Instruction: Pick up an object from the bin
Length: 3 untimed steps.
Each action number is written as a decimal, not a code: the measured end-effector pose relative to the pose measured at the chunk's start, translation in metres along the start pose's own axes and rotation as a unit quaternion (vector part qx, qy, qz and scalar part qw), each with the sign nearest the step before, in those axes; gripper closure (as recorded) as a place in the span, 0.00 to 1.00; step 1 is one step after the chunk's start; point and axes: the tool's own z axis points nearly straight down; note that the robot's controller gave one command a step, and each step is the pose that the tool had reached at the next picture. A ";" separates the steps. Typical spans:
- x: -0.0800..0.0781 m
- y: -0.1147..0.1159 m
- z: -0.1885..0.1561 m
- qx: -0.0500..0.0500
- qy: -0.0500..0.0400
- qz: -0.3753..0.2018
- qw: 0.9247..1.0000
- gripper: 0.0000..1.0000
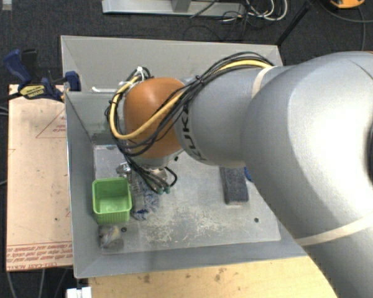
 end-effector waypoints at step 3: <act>0.006 0.014 -0.136 -0.016 -0.007 -0.001 1.000 1.00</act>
Offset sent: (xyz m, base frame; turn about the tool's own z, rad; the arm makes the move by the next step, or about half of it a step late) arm -0.0094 0.0156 0.1357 -0.0041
